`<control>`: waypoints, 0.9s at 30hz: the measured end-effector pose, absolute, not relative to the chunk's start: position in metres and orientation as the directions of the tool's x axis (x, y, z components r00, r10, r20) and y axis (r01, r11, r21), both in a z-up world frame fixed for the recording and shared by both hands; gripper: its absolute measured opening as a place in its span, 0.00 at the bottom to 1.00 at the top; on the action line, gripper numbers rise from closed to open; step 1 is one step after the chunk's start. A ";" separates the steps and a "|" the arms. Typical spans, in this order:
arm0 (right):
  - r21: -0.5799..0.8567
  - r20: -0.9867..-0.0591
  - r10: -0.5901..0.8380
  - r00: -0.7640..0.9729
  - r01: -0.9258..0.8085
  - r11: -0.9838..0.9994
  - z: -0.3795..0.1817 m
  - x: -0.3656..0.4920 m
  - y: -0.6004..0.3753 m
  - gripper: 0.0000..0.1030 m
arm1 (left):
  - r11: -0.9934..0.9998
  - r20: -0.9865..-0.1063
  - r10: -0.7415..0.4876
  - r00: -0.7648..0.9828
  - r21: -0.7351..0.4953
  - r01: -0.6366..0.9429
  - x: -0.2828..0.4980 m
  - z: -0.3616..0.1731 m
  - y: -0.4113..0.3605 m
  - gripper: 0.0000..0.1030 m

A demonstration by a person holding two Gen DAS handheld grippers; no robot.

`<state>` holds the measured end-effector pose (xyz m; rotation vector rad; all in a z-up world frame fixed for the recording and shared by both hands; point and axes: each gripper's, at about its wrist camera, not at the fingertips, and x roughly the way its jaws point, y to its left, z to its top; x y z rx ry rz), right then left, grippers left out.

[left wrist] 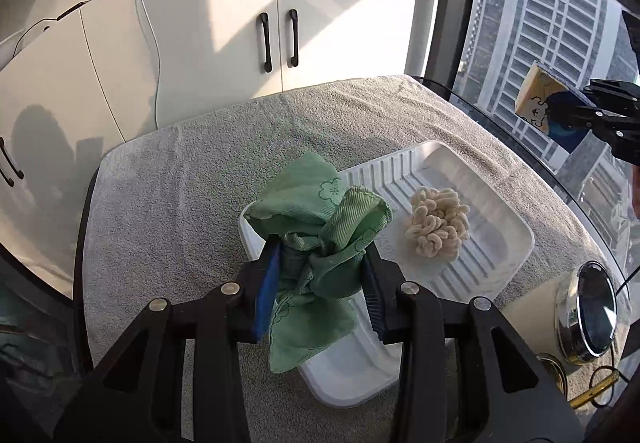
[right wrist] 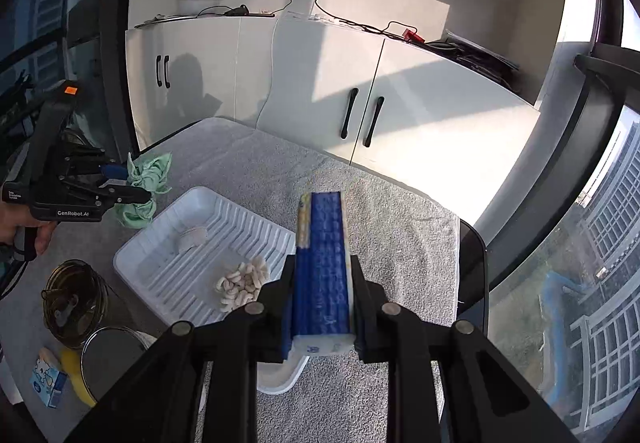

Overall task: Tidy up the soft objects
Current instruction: 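Carry the green cloth and tissue pack with both grippers over the white tray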

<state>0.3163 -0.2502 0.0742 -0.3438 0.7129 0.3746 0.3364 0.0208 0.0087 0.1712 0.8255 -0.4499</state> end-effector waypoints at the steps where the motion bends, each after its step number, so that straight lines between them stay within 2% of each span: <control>1: -0.172 -0.699 0.215 0.682 -0.452 0.875 0.065 0.324 -0.248 0.24 | 0.891 -0.747 -0.324 0.581 -0.034 0.453 0.340 0.002 0.018 0.35; 9: -0.139 -0.771 0.206 0.603 -0.474 0.870 0.005 0.363 -0.239 0.24 | 0.882 -0.762 -0.358 0.539 -0.086 0.464 0.354 -0.023 0.011 0.36; 15: -0.134 -0.803 0.190 0.565 -0.481 0.866 -0.027 0.370 -0.232 0.24 | 0.886 -0.760 -0.343 0.553 -0.065 0.459 0.355 -0.031 0.007 0.41; 25: -0.171 -0.803 0.172 0.570 -0.498 0.850 -0.041 0.362 -0.215 0.24 | 0.872 -0.761 -0.339 0.553 -0.032 0.489 0.349 -0.034 -0.003 0.46; 27: -0.173 -0.805 0.169 0.569 -0.498 0.850 -0.044 0.362 -0.212 0.24 | 0.867 -0.768 -0.339 0.543 -0.031 0.497 0.350 -0.035 -0.005 0.54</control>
